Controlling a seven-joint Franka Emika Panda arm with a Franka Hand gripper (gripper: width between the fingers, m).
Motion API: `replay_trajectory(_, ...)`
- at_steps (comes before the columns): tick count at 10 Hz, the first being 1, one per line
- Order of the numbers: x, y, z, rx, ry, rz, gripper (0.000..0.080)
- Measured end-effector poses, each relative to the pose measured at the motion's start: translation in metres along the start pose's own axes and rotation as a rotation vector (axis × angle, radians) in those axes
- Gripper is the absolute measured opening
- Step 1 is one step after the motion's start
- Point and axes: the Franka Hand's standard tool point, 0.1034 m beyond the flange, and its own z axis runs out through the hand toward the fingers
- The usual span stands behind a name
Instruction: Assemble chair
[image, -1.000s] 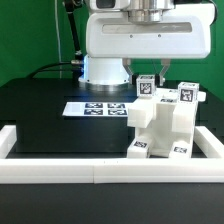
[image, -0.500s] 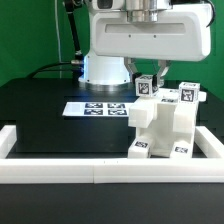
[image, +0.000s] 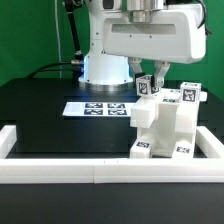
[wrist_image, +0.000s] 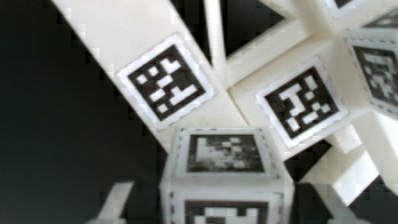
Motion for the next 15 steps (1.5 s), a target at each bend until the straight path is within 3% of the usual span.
replay_trajectory(6, -0.0018, -0.0009, 0.0003, 0.001, -0.002, 0.235, 0.0288)
replay_trajectory(7, -0.0022, -0.0015, 0.0, 0.0, -0.001, 0.184, 0.0468)
replay_trajectory(8, -0.0044, -0.0027, 0.0002, 0.0, -0.001, 0.169, 0.0586)
replay_trajectory(11, -0.0034, -0.0026, 0.0002, 0.003, 0.003, -0.087, 0.0646)
replay_trajectory(15, -0.0035, -0.0026, 0.0003, 0.002, 0.004, -0.38, 0.0649)
